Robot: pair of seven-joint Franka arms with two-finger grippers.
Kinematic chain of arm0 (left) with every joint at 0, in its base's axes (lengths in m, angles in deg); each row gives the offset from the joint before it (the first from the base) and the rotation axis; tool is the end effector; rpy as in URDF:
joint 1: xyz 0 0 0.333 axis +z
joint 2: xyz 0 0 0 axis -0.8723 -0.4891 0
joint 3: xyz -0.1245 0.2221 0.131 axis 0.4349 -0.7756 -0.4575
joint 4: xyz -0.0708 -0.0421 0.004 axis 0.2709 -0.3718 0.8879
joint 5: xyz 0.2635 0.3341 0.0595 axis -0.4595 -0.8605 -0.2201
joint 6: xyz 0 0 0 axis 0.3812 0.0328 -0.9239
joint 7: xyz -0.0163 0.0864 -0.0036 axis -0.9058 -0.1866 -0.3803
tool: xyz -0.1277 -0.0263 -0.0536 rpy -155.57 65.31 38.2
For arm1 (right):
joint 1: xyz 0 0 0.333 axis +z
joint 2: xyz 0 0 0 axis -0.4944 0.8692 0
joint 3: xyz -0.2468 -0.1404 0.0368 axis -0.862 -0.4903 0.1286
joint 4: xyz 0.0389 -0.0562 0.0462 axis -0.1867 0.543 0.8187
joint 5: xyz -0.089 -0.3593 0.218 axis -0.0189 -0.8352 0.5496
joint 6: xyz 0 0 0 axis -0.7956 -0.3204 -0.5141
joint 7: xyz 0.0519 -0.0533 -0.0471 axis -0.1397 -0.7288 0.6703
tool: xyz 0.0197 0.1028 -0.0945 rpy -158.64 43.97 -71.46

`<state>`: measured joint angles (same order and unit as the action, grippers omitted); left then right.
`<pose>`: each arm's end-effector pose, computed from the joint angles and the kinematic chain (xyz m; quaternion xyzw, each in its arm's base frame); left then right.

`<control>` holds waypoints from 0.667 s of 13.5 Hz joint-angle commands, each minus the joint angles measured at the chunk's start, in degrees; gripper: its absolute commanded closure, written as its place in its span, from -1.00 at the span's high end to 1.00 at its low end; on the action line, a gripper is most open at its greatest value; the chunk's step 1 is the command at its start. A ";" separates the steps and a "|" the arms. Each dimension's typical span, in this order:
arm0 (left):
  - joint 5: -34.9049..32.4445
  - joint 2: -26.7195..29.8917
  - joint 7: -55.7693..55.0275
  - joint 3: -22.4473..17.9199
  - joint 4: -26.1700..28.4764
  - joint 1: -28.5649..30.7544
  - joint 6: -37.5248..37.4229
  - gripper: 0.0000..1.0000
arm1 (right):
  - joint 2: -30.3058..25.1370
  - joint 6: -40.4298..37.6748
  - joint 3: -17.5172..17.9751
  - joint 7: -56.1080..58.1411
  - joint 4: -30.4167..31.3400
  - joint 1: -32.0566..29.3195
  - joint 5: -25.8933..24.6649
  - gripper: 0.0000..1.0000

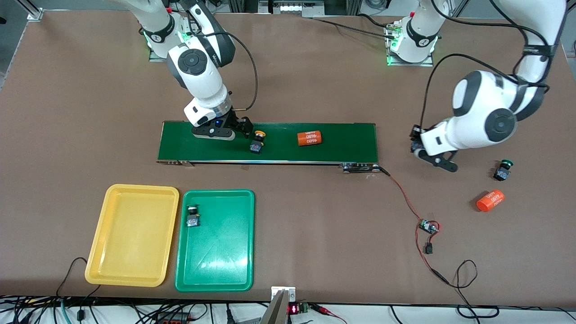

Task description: Sort buttons by color to trays

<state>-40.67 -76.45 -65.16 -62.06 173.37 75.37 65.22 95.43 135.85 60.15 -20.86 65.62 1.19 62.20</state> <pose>0.5506 -0.1076 0.2247 0.9714 -0.1760 -0.1433 0.0700 0.4830 0.3436 0.2061 -0.9947 0.0683 -0.0576 0.0503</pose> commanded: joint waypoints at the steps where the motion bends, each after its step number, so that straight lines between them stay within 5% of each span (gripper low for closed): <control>1: 5.91 0.14 -3.84 -0.82 -0.58 -3.12 -0.15 -1.00 | 2.11 0.43 -0.28 -1.06 -2.63 0.64 -0.12 1.00; 9: 6.72 -5.04 -16.06 -0.82 -1.28 -12.61 9.06 -1.00 | 8.52 4.99 -0.37 -1.06 -5.53 0.56 -0.20 1.00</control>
<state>-35.17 -79.53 -78.52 -62.11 173.29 65.31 72.39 100.57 138.79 60.12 -20.95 62.54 1.27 62.20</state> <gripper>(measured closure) 0.581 0.000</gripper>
